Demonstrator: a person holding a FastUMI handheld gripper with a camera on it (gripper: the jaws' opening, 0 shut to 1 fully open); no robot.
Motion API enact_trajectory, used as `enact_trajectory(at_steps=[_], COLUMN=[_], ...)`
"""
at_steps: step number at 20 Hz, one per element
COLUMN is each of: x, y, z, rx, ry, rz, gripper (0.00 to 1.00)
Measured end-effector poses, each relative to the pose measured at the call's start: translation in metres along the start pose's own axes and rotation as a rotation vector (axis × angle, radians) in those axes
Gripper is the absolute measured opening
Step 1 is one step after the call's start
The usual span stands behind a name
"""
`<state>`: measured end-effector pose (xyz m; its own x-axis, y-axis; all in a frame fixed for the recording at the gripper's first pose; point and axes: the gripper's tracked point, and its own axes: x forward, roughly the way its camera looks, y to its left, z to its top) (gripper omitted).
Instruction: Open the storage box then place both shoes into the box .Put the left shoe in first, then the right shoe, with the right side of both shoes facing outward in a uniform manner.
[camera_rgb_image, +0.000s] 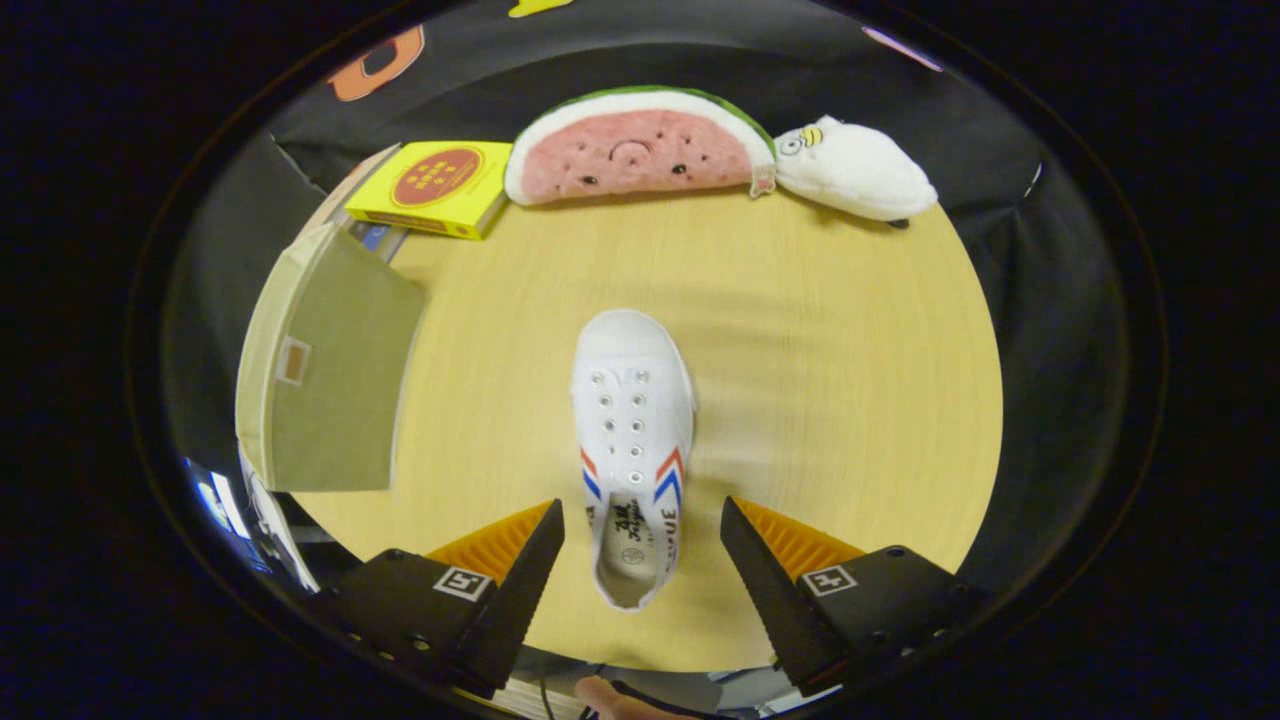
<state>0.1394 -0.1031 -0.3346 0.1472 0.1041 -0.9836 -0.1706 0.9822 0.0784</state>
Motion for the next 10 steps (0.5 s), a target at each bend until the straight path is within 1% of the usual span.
enact_trajectory(at_steps=[4,6,8,9,10], x=[0.032,0.043,0.051,0.052,0.056], y=[-0.018,-0.022,-0.024,-0.023,-0.018], z=[-0.012,-0.012,-0.005,-0.003,-0.004], rx=[-0.055,-0.071,-0.092,-0.099,-0.096], ry=[0.038,0.049,0.029,0.02,0.023], rz=[-0.055,-0.082,-0.112,-0.112,-0.09], gripper=[0.96,0.96,0.95,0.91,0.86])
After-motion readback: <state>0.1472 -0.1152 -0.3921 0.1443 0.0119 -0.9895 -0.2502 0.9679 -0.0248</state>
